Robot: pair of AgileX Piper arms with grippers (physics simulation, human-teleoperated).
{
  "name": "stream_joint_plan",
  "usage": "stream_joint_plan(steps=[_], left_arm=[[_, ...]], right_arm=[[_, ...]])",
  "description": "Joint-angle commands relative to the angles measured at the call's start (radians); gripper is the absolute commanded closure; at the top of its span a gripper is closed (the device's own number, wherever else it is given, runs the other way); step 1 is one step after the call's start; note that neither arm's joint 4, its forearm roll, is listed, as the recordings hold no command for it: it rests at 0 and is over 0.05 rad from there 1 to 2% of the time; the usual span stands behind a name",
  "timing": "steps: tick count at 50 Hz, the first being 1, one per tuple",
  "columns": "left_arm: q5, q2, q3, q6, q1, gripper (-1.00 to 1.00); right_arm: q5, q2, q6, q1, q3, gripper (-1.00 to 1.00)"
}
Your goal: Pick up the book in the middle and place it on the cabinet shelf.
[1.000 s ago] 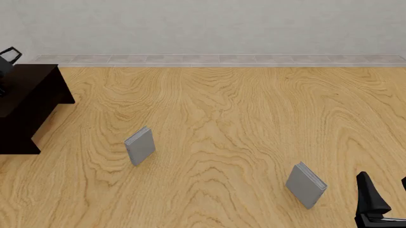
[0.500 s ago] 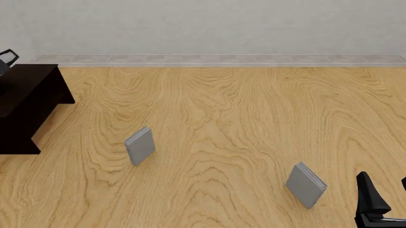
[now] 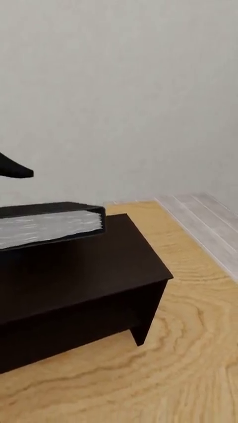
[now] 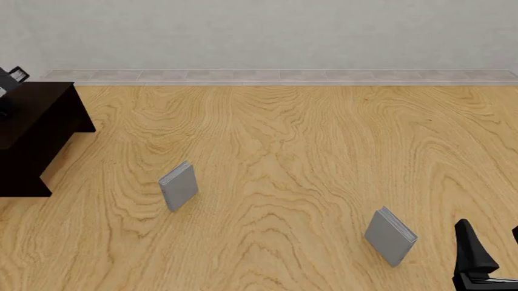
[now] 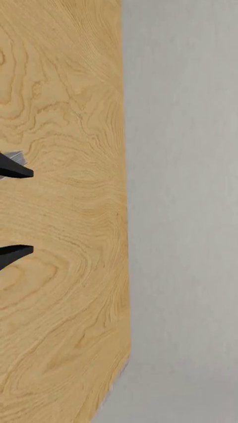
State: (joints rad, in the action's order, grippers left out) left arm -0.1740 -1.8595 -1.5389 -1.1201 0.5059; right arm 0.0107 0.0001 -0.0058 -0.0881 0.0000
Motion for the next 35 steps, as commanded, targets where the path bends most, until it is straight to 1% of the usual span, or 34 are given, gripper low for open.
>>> stream_joint_plan(steps=[1, 3, 7, 8, 9, 10, 12, 14, 25, 35], left_arm=[[-0.002, -0.007, -0.020, 0.016, -0.021, -1.00], [0.003, 0.004, -0.003, 0.012, -0.033, -1.00], [-0.017, 0.008, -0.010, 0.036, -0.071, -1.00], [-0.054, 0.005, -0.037, 0.073, -0.087, -1.00], [-0.071, 0.007, -0.046, 0.090, -0.099, -1.00], [-0.054, 0.015, -0.024, 0.071, -0.096, -1.00], [-0.046, 0.022, -0.011, 0.064, -0.102, -1.00], [-0.055, 0.032, -0.005, 0.074, -0.117, -1.00], [-0.066, 0.064, 0.032, 0.081, -0.148, -1.00], [-0.053, 0.105, 0.081, 0.088, -0.170, -1.00]], right_arm=[[0.000, 0.000, 0.000, 0.000, 0.000, -1.00], [0.000, 0.000, 0.001, 0.000, 0.000, -1.00], [0.000, 0.000, 0.000, 0.000, 0.000, -1.00], [0.000, 0.000, 0.001, 0.000, 0.000, -1.00], [0.000, 0.000, 0.001, 0.000, 0.000, -1.00], [0.000, 0.000, 0.000, 0.000, 0.000, -1.00], [0.000, 0.000, 0.000, 0.000, 0.000, -1.00], [0.000, 0.000, 0.000, 0.000, 0.000, -1.00], [-0.006, 0.000, 0.000, -0.002, -0.001, -1.00], [-0.005, 0.000, 0.000, -0.002, -0.001, -1.00]])
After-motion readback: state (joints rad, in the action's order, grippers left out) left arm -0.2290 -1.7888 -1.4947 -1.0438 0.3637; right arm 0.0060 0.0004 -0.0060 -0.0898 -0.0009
